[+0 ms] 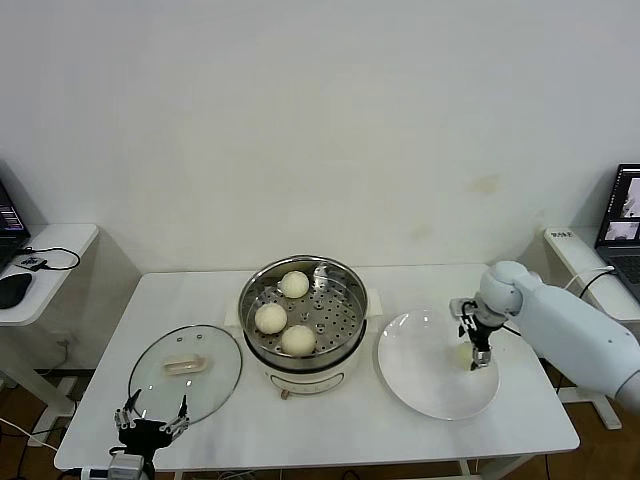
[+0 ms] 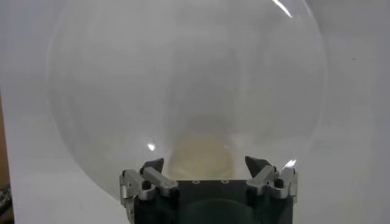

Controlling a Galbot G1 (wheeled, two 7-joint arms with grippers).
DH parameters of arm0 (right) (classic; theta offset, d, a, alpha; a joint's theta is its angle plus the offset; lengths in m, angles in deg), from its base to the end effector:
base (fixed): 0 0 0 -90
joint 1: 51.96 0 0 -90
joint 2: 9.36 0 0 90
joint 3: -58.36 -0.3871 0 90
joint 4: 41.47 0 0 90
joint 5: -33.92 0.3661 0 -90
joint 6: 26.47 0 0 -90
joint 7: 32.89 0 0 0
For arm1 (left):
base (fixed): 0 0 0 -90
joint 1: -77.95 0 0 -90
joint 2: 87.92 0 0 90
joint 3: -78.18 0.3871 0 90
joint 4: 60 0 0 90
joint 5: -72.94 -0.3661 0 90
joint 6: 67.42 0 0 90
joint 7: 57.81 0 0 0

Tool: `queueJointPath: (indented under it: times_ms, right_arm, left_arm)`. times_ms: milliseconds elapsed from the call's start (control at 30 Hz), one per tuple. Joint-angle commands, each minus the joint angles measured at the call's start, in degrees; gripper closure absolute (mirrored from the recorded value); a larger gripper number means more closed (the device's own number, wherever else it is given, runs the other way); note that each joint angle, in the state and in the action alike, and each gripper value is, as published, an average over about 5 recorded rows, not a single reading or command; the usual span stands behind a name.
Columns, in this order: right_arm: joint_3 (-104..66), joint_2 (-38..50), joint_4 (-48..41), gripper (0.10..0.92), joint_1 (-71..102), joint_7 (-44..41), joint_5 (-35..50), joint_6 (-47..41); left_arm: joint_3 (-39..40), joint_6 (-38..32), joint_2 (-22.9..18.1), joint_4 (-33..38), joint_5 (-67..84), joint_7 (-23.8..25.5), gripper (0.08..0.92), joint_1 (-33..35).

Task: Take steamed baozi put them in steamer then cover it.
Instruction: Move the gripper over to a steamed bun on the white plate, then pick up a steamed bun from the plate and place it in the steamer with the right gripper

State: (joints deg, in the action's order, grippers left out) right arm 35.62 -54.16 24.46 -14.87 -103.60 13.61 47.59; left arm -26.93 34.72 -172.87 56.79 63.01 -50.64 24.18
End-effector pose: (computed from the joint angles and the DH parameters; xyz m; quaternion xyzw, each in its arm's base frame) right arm 0.5539 -0.1634 -0.2568 0.4768 -0.4967 0.5454 0.4779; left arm 0.1282 0.1044 -0.3589 0.0417 -0.9648 -0.1692 0.1967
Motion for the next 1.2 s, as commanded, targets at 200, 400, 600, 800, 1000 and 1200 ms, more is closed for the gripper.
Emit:
queueJointPath:
  times_ms: [200,400,600,800,1000,1200]
  right_arm:
    - [-0.6,-0.8,-1.7,0.203,0.9,0.1,-2.5,0.3]
    - [-0.9,-0.2,-1.2,0.203,1.2,-0.2,-2.4,0.1]
    - [-1.4,0.0,-1.3,0.284,1.5,0.0,-2.2,0.0]
    - [-1.6,0.3,-1.1,0.422,0.9,0.3,-0.3,-0.6]
    - [1.8,1.7,1.2,0.464,-5.2,-0.1,5.7,-2.1]
    - [9.4,2.4,5.8,0.465,-19.6,-1.9,16.7,-5.5]
  left_arm:
    - [0.1,0.0,-0.1,-0.4,0.0,-0.1,0.177,0.1]
    - [0.2,0.0,-0.1,-0.5,-0.1,-0.1,0.177,-0.1]
    - [0.5,0.0,-0.1,-0.6,-0.2,-0.1,0.177,-0.1]
    - [0.7,0.0,-0.1,-0.7,-0.3,-0.2,0.177,-0.1]
    - [0.6,0.0,0.0,-0.3,-0.5,-0.4,0.177,-0.1]
    - [0.1,-0.1,0.3,0.5,-0.6,-0.6,0.177,-0.5]
